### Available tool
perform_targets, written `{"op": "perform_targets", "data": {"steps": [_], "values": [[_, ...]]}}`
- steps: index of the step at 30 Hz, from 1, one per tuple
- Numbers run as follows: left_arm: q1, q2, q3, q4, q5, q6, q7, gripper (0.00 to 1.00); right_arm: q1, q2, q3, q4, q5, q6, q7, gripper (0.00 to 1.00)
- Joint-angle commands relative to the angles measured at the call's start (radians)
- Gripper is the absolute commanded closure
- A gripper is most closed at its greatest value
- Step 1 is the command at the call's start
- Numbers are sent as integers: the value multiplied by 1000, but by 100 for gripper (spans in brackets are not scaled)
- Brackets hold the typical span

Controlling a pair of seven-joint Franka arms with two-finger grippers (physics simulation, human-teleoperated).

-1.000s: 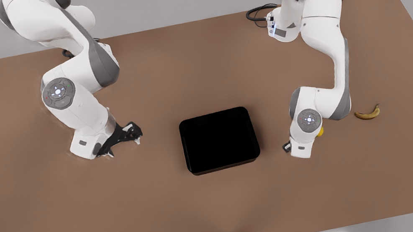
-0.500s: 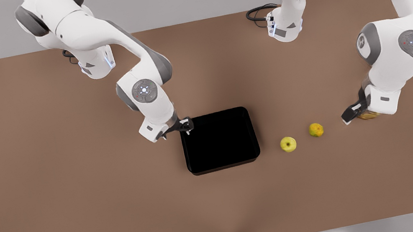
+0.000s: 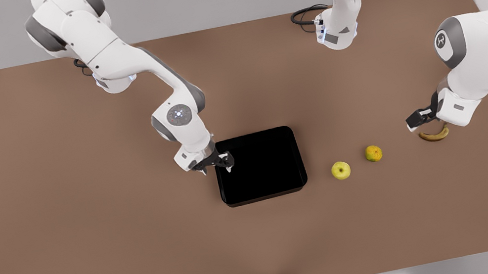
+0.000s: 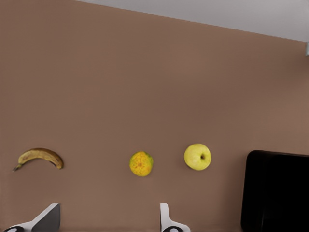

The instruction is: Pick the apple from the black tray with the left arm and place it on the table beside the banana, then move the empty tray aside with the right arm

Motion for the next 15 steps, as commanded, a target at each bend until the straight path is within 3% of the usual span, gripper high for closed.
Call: {"op": "perform_targets", "data": {"steps": [1,9,15], "values": [[0,-1,0,1,2,-11,183,0,-1,16,-1,0,-20,124,194,0],[0,-1,0,1,0,-11,183,0,-4,59,-1,-2,-50,124,176,0],[3,5,0,4,2,-8,183,0,-5,77,-1,-36,-50,124,-23,0]]}}
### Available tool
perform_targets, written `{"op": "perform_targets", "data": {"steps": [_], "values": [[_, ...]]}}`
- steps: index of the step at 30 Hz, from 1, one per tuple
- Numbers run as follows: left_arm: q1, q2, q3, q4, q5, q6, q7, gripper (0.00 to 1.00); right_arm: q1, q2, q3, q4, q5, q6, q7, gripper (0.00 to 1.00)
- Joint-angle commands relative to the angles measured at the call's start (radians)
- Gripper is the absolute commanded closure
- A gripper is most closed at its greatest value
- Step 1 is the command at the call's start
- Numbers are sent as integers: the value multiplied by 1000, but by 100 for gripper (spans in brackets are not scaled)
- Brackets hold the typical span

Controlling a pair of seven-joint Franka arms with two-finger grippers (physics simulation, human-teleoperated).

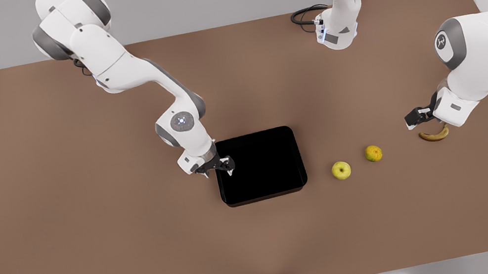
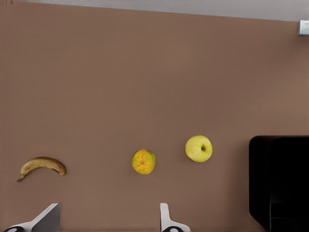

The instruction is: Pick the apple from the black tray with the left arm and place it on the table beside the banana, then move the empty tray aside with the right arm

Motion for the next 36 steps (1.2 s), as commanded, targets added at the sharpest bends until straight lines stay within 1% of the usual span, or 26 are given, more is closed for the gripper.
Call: {"op": "perform_targets", "data": {"steps": [1,8,9,10,12,13,23,24,28,36], "values": [[0,-1,1,0,1,0,79,0,0,11,0,-1,-3,10,-86,0],[0,-1,1,2,21,0,57,0,0,55,2,5,-9,12,-172,1],[0,-1,1,2,21,0,57,0,0,55,2,5,-7,12,-171,5],[0,-1,1,0,21,0,57,0,-2,55,2,7,-6,10,-168,14],[0,-1,1,0,21,0,57,0,-2,55,0,10,-4,10,-168,27],[0,-1,1,0,21,0,57,0,-2,55,2,10,-6,10,-168,32],[0,-1,0,0,22,0,56,0,-2,47,3,10,-6,1,-169,66],[0,-1,1,2,21,0,56,0,-2,47,3,10,-6,1,-169,71],[0,-1,1,0,21,0,56,0,-2,47,5,10,-4,-2,-177,81],[-3,-1,0,0,22,0,54,0,-2,-34,37,10,0,-102,-188,92]]}}
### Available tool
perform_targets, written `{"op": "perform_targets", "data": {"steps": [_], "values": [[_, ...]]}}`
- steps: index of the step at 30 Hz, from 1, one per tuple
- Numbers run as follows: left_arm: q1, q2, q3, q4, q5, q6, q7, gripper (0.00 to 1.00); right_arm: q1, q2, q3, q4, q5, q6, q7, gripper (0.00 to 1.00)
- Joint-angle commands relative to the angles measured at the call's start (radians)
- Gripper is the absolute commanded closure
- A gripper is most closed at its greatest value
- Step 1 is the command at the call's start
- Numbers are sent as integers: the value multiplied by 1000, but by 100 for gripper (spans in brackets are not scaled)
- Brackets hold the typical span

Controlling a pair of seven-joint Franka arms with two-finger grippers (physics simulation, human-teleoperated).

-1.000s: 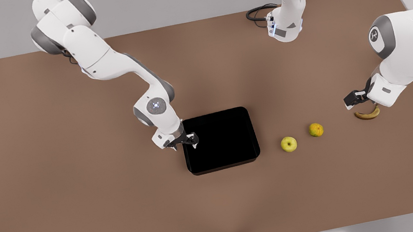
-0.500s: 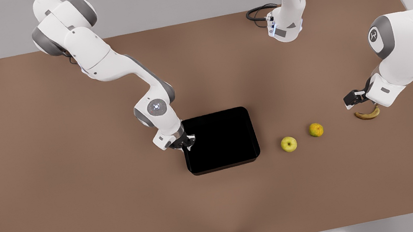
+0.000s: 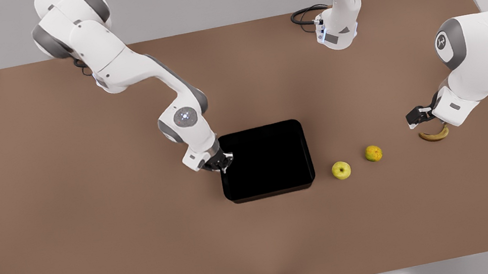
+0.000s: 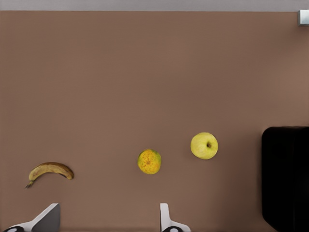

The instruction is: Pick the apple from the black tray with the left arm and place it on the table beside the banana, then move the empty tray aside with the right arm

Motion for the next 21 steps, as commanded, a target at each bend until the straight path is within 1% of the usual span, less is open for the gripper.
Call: {"op": "perform_targets", "data": {"steps": [1,3,5,6,9,10,11,13,14,17,21], "values": [[-2,-1,0,0,1,0,4,0,1,-15,4,0,-5,-85,-34,92],[-27,7,-7,0,2,0,4,0,-1,-65,4,-2,0,-181,-100,92],[-114,25,-8,-3,59,1,-64,0,-16,-93,-2,0,11,-231,-177,93],[-110,25,0,-1,59,0,-64,0,-30,-122,-8,0,76,-268,-277,93],[-91,14,58,0,39,-3,103,0,-36,-182,-80,1,193,-362,-484,94],[-91,14,61,0,-5,-3,93,0,-36,-211,-94,1,215,-417,-538,95],[-91,14,61,2,-5,-2,91,0,-36,-237,-110,1,215,-475,-570,96],[-91,16,70,11,-2,-2,93,0,-36,-263,-152,3,242,-526,-656,96],[-91,16,72,11,-2,0,93,0,-36,-274,-182,3,297,-539,-728,96],[-93,19,69,19,7,-2,93,0,-36,-289,-252,15,308,-610,-847,97],[-97,57,69,98,1,0,76,0,-38,-300,-369,83,353,-739,-1036,99]]}}
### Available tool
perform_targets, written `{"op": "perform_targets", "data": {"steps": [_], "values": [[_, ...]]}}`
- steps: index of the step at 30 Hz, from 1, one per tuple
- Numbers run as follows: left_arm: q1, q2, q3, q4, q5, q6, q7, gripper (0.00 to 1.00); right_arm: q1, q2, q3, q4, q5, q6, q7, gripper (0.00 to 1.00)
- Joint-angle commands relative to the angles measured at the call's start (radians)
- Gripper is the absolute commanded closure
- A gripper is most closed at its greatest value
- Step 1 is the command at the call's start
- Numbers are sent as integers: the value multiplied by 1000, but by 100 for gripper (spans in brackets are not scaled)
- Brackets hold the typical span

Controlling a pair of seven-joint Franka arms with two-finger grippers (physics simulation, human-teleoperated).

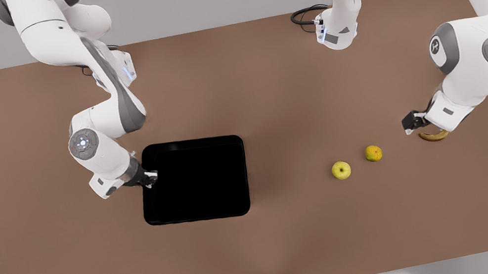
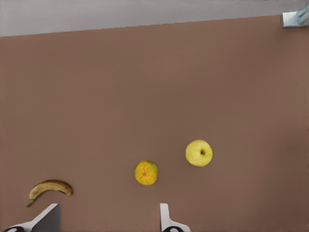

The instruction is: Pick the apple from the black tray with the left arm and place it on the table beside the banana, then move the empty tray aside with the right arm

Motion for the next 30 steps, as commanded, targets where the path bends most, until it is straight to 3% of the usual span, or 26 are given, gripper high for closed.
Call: {"op": "perform_targets", "data": {"steps": [1,7,15,20,22,25,26,27,28,29,30], "values": [[0,6,0,13,1,0,33,0,0,-3,-42,20,9,-170,-563,99],[0,8,0,13,4,0,39,0,-7,0,-229,46,71,-184,-808,100],[-2,9,0,13,4,0,38,0,-18,31,-386,80,72,-221,-954,100],[-3,30,0,20,-1,2,10,0,-41,187,-419,122,71,-196,-974,100],[6,55,3,72,6,0,5,0,-43,305,-482,179,206,-192,-1092,100],[7,51,7,100,-2,-66,2,0,-52,345,-491,195,215,-190,-1100,100],[4,51,6,100,-5,-67,1,0,-52,347,-491,196,213,-190,-1098,96],[6,51,6,99,-8,-99,2,0,-50,347,-490,201,213,-190,-1095,78],[6,51,6,99,-8,-116,4,0,-50,347,-490,204,215,-190,-1083,33],[4,51,6,100,-8,-138,2,0,-50,347,-488,204,215,-190,-1075,10],[6,51,6,102,-10,-156,7,0,-50,347,-488,214,216,-192,-1063,0]]}}
